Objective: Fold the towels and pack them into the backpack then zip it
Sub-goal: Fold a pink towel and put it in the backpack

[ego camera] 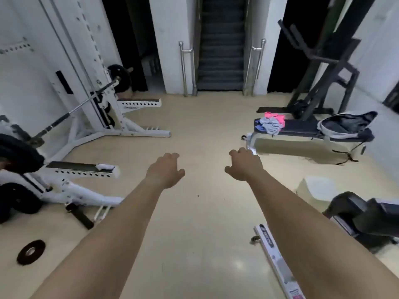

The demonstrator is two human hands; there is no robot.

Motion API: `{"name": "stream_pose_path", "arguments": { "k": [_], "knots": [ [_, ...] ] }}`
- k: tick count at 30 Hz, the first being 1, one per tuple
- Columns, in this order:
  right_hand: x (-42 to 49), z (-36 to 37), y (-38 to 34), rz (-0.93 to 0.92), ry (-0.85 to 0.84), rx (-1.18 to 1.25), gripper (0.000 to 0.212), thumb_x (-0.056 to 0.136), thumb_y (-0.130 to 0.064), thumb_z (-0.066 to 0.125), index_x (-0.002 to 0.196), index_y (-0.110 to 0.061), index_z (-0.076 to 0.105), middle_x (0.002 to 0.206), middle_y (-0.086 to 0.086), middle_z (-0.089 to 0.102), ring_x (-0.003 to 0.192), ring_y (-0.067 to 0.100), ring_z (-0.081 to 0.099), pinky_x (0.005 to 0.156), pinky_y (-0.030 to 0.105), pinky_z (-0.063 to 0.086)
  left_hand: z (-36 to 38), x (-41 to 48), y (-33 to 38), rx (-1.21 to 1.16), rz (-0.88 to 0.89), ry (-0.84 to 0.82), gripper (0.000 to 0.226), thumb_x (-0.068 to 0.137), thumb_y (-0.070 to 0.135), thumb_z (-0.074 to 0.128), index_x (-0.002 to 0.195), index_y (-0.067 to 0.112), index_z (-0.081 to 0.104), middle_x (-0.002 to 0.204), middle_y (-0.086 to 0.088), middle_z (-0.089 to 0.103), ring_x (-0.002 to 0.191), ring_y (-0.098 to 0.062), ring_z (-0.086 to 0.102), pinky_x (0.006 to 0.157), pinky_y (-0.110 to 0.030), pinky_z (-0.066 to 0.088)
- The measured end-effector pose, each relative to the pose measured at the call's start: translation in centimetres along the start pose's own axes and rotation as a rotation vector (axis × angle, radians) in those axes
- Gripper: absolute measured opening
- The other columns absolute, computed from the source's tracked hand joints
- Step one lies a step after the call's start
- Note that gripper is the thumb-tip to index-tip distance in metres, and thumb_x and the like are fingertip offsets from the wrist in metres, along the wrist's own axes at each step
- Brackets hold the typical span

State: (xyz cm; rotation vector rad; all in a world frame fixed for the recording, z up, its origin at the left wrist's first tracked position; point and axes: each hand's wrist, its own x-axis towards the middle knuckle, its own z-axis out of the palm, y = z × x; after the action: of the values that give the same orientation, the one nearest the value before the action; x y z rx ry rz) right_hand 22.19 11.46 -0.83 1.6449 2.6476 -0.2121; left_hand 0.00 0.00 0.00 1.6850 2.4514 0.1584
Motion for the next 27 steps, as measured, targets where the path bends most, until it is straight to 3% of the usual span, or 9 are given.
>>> {"name": "stream_pose_path", "arguments": {
  "k": [7,15,27],
  "knots": [
    [4.1,-0.3,9.6,0.266,-0.036,0.013,0.053,0.090,-0.042,0.055,0.137,-0.019,0.048,0.136,0.009,0.048,0.126,0.030,0.044,0.094,0.040,0.039,2.2,10.1,9.0,-0.036,0.233,-0.087,0.060,0.097,0.039,0.051,0.151,0.021,0.032,0.149,-0.003,0.040,0.132,-0.025,0.044,0.099,-0.042,0.046],
    [14.4,-0.3,13.1,0.436,-0.033,0.030,0.053,0.090,-0.040,0.055,0.138,-0.019,0.048,0.137,0.009,0.048,0.127,0.030,0.043,0.096,0.041,0.039,3.8,24.8,12.1,0.015,0.430,-0.151,0.058,0.096,0.038,0.050,0.150,0.021,0.034,0.148,-0.002,0.040,0.130,-0.023,0.046,0.097,-0.043,0.048],
    [34.1,-3.8,18.9,0.546,-0.021,0.108,0.052,0.091,-0.043,0.054,0.136,-0.018,0.051,0.137,0.011,0.047,0.127,0.032,0.044,0.099,0.042,0.043,2.5,49.2,17.9,0.083,0.523,-0.251,0.058,0.095,0.038,0.050,0.148,0.021,0.036,0.145,-0.004,0.043,0.128,-0.026,0.049,0.096,-0.040,0.047]
  ]
}}
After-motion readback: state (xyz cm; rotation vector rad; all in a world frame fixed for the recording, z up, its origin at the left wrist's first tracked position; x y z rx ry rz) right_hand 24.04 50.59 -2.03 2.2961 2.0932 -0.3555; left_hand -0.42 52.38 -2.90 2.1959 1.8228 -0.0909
